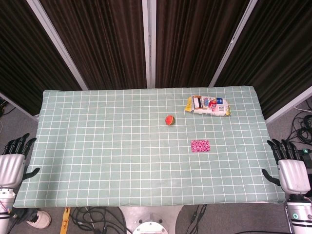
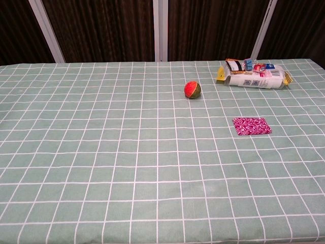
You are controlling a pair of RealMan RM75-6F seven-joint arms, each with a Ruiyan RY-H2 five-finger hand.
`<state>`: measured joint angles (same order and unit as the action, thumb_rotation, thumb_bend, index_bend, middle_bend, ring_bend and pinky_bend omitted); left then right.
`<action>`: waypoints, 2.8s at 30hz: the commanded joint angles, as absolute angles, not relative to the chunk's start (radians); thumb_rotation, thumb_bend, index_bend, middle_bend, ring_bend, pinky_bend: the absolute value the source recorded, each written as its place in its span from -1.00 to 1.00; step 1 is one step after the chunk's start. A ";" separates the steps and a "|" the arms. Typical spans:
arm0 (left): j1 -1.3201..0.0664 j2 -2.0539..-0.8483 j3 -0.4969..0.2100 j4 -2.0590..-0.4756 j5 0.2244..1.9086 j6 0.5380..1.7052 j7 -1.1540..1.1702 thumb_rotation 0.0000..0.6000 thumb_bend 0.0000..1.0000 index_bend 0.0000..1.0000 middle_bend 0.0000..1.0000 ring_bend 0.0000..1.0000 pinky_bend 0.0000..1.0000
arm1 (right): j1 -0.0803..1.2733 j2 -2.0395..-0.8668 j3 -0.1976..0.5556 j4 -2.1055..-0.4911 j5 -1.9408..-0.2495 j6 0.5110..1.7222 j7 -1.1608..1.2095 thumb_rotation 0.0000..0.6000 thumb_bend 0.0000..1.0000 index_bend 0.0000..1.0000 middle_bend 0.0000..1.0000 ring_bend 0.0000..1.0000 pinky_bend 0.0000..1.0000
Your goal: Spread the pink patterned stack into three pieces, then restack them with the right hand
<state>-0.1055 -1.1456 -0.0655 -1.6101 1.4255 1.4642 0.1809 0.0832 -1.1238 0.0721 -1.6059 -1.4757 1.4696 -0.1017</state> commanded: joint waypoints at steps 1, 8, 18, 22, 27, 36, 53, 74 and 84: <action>-0.104 -1.147 -0.065 -1.609 1.427 1.468 0.182 1.00 -0.94 -0.61 -0.66 -0.73 -0.71 | 0.082 -1.123 0.072 -1.606 -1.476 1.471 -0.100 0.99 -0.76 -0.81 -0.83 -1.00 -1.00; -0.099 -1.154 -0.062 -1.605 1.432 1.478 0.183 1.00 -0.94 -0.61 -0.66 -0.73 -0.71 | 0.078 -1.112 0.069 -1.613 -1.476 1.472 -0.082 0.98 -0.77 -0.81 -0.83 -1.00 -1.00; -0.099 -1.148 -0.057 -1.613 1.426 1.465 0.182 1.00 -0.94 -0.61 -0.66 -0.73 -0.71 | 0.080 -1.100 0.067 -1.628 -1.475 1.459 -0.071 0.99 -0.76 -0.80 -0.83 -1.00 -1.00; -0.102 -1.148 -0.057 -1.613 1.423 1.458 0.183 1.00 -0.94 -0.61 -0.66 -0.73 -0.71 | 0.087 -1.100 0.066 -1.632 -1.471 1.443 -0.072 0.98 -0.75 -0.79 -0.82 -1.00 -1.00; -0.107 -1.146 -0.058 -1.615 1.418 1.446 0.185 1.00 -0.94 -0.61 -0.66 -0.73 -0.71 | 0.120 -1.103 0.070 -1.637 -1.466 1.388 -0.064 0.98 -0.57 -0.75 -0.81 -1.00 -1.00; -0.100 -1.144 -0.053 -1.616 1.419 1.452 0.176 1.00 -0.94 -0.61 -0.66 -0.73 -0.71 | 0.262 -1.160 0.100 -1.634 -1.406 1.164 -0.070 0.21 0.07 -0.39 -0.94 -1.00 -1.00; -0.086 -1.142 -0.044 -1.611 1.427 1.464 0.158 1.00 -0.94 -0.61 -0.66 -0.73 -0.71 | 0.476 -1.423 0.127 -1.337 -1.200 0.819 -0.089 -0.41 0.12 -0.31 -1.00 -1.00 -1.00; -0.086 -1.144 -0.044 -1.613 1.419 1.456 0.161 1.00 -0.94 -0.61 -0.66 -0.73 -0.71 | 0.561 -1.567 0.131 -1.117 -1.149 0.730 -0.074 -0.41 0.11 -0.31 -1.00 -1.00 -1.00; -0.086 -1.146 -0.045 -1.608 1.420 1.455 0.159 1.00 -0.94 -0.61 -0.66 -0.73 -0.71 | 0.584 -1.594 0.131 -1.097 -1.146 0.720 -0.081 -0.41 0.11 -0.31 -1.00 -1.00 -1.00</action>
